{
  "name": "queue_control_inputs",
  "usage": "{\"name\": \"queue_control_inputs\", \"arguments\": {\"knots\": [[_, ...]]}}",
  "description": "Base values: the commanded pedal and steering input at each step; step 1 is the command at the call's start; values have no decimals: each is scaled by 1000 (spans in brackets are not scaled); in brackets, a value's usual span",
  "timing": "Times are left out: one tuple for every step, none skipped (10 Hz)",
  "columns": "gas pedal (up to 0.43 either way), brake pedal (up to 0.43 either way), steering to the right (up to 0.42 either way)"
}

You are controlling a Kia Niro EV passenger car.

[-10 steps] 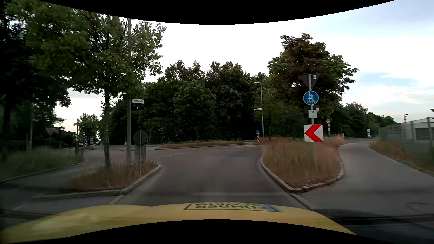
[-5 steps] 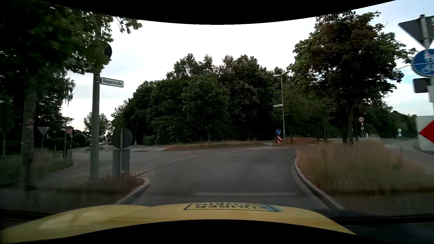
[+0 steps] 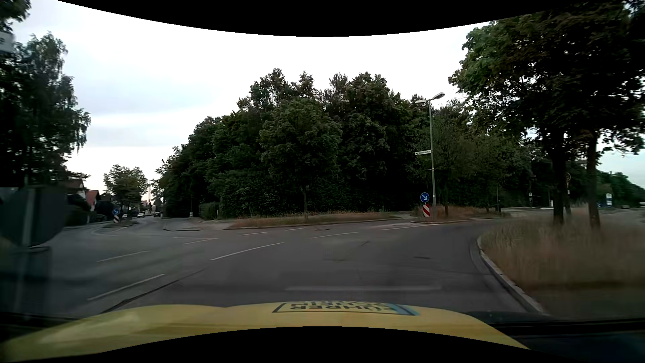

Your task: Follow the waypoints while adhering to traffic rules and regulations

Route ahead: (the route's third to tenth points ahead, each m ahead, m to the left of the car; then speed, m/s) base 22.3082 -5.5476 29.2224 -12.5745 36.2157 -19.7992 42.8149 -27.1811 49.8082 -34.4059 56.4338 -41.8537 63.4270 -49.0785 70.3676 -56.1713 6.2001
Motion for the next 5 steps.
{"name": "queue_control_inputs", "arguments": {"knots": [[59,0,89],[59,0,103],[47,0,119],[47,0,134],[39,0,145]]}}
